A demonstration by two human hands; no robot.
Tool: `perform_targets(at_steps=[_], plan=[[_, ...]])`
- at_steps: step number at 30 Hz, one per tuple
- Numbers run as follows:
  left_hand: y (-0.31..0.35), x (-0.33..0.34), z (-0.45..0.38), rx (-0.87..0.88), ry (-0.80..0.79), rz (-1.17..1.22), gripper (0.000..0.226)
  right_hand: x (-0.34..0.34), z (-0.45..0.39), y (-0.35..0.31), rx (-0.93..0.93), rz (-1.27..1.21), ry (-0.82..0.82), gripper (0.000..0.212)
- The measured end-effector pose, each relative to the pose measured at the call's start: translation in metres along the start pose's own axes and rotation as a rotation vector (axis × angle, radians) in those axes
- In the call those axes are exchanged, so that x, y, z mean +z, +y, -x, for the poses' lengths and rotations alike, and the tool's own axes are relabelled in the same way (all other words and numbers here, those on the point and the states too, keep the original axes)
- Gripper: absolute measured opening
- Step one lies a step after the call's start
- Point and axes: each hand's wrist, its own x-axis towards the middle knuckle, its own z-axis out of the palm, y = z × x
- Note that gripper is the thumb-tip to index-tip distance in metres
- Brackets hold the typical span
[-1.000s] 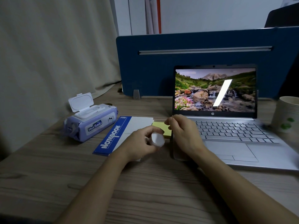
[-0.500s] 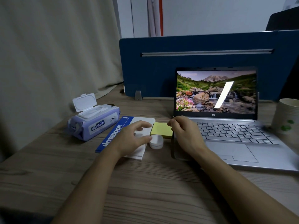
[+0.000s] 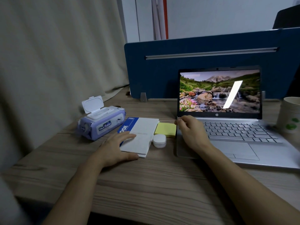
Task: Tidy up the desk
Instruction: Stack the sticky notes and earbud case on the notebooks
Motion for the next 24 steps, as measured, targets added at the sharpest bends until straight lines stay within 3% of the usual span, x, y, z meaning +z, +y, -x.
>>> perform_targets(at_steps=[13, 24], plan=[[-0.005, 0.018, -0.037, 0.041, 0.112, -0.005, 0.072, -0.001, 0.001, 0.000, 0.000, 0.048, -0.011, 0.028], [-0.013, 0.020, -0.100, 0.054, 0.065, -0.017, 0.060, -0.004, -0.006, 0.011, -0.094, 0.160, -0.017, 0.019]])
